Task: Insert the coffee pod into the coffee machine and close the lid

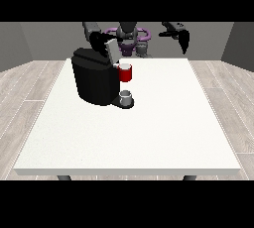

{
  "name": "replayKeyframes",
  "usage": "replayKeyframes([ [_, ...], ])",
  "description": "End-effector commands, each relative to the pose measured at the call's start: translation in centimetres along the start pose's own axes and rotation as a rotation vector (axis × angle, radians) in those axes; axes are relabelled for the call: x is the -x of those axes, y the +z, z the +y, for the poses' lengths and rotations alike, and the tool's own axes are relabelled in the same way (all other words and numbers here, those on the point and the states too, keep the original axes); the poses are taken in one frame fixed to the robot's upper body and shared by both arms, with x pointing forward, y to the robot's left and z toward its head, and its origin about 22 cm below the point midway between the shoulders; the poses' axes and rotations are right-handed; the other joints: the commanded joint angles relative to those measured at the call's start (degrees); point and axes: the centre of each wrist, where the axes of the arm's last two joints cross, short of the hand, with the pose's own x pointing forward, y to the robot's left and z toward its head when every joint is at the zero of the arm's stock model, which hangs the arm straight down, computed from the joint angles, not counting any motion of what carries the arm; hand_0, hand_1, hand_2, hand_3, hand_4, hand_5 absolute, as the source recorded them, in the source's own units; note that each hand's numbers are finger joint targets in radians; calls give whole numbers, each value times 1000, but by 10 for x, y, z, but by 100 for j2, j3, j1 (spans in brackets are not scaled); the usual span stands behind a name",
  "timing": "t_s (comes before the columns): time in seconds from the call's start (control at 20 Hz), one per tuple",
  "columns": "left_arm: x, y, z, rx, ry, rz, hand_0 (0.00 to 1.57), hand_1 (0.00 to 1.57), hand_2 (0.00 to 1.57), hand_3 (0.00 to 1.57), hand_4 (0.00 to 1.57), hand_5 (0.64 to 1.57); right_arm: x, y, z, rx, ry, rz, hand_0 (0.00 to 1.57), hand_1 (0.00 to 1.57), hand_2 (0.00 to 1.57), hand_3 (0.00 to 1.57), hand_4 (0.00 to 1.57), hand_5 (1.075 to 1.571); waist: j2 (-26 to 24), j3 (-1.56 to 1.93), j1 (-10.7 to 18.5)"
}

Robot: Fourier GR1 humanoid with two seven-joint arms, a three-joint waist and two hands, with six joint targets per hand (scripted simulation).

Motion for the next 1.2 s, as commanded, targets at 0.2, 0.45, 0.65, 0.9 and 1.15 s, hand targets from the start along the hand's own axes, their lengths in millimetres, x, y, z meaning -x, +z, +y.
replayKeyframes([
  [0.2, -6, -15, -1, -44, -1, -12, 0, 0, 0, 0, 131, 1571, -32, -25, 27, -83, 71, -5, 0, 0, 0, 0, 140, 1571, 157, 12, -31],
  [0.45, 24, 16, 14, -35, -16, 11, 0, 0, 0, 0, 148, 1571, -27, -20, 31, -95, 137, -18, 0, 0, 0, 0, 125, 1571, 68, 11, 83],
  [0.65, 17, 7, 11, -15, 4, -4, 0, 0, 0, 0, 181, 1571, -25, -25, 36, -112, 141, -37, 0, 0, 0, 0, 110, 1571, 120, 12, 73],
  [0.9, 8, -1, -9, 38, -11, -40, 0, 0, 0, 0, 0, 1571, -49, -41, 39, -108, 102, -62, 0, 0, 0, 0, 126, 1571, 67, 13, 210],
  [1.15, 27, 18, 14, -46, 5, -14, 0, 0, 0, 0, 185, 1571, -23, -14, 66, -238, 28, -124, 0, 0, 0, 0, 259, 1571, -252, 12, -179],
])
